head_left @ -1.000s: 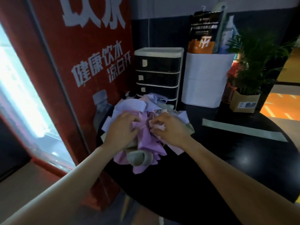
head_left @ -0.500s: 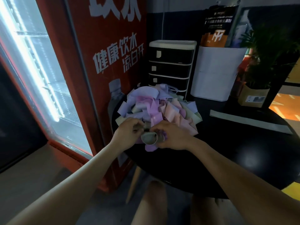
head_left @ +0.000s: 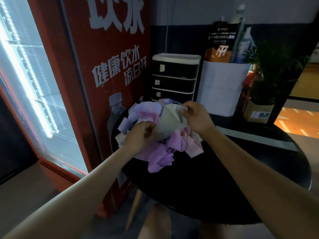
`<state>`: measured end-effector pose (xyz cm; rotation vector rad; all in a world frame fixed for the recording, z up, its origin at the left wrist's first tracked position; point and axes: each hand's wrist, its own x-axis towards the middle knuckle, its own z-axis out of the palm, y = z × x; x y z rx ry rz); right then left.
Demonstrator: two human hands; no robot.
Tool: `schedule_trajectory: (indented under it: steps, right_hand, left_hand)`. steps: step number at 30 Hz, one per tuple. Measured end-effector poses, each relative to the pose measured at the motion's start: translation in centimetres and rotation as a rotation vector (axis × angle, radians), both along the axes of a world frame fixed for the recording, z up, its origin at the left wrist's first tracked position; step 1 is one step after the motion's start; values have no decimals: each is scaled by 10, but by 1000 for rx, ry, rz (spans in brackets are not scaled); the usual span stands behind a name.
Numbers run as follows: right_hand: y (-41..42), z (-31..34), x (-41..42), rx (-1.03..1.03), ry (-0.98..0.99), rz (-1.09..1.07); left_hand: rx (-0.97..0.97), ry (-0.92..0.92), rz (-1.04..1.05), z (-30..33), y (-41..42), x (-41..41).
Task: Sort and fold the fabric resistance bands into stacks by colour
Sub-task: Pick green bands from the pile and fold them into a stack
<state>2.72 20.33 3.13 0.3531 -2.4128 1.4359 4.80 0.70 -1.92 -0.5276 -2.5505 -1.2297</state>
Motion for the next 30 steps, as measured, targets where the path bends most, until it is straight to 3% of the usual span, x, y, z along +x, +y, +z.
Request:
schedule_trajectory:
  steps: [6, 15, 19, 24, 27, 30]
  right_hand:
    - [24, 26, -18, -203, 84, -137]
    - [60, 26, -37, -359, 23, -251]
    - [73, 25, -33, -394, -22, -300]
    - [84, 30, -26, -485, -43, -244]
    - [86, 37, -23, -492, -33, -199]
    - [85, 45, -19, -544, -29, -97]
  left_hand:
    - [-53, 17, 61, 7, 14, -19]
    - [200, -64, 68, 30, 40, -46]
    - [215, -45, 41, 36, 52, -60]
    - [171, 30, 76, 41, 70, -76]
    - [245, 38, -20, 54, 90, -80]
    - [326, -67, -156, 74, 114, -73]
